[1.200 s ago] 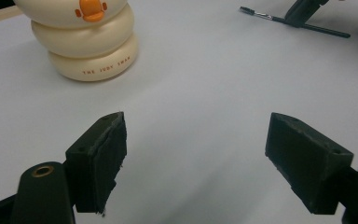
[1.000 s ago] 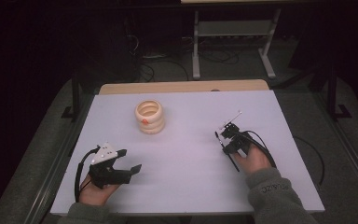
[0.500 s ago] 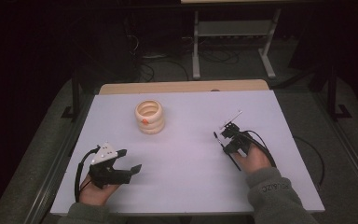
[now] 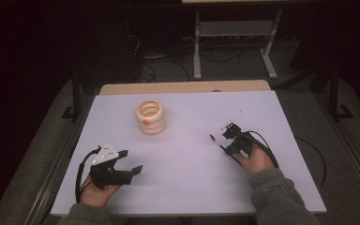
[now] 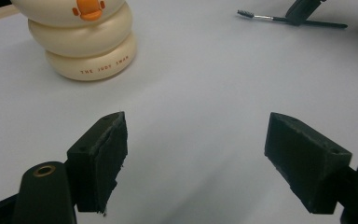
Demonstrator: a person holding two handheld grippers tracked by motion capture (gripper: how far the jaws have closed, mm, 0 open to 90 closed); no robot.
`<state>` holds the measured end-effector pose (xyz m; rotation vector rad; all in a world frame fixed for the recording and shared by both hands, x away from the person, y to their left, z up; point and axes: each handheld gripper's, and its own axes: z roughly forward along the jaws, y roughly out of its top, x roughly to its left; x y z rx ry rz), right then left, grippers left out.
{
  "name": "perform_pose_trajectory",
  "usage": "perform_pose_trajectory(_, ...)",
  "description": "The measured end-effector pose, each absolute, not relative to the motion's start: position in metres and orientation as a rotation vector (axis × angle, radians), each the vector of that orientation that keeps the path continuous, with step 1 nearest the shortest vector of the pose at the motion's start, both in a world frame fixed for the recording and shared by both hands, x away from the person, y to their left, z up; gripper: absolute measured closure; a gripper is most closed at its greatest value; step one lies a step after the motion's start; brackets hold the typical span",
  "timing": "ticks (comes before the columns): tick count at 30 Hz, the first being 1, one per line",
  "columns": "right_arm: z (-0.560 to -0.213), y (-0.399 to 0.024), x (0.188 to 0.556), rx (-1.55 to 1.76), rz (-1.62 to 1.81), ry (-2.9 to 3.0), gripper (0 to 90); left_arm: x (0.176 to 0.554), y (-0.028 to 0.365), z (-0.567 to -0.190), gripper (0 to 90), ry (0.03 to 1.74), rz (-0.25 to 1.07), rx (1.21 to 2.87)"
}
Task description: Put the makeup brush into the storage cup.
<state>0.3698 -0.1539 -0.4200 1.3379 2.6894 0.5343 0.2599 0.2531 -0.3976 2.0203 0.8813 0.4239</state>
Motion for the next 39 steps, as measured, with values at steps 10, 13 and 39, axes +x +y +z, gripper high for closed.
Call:
perform_pose_trajectory(10,-0.408,-0.154,0.361,1.283,0.627,2.692,84.9,0.261,0.250,-0.398,21.3,0.873,0.415,2.026)
perform_pose_trajectory(13,-0.401,-0.151,0.357,1.252,0.656,2.693,84.9,0.262,0.249,-0.397,21.7,0.862,0.410,2.024)
perform_pose_trajectory(39,-0.346,-0.098,0.309,0.847,1.154,2.687,84.8,0.277,0.198,-0.382,37.6,0.713,0.168,1.929)
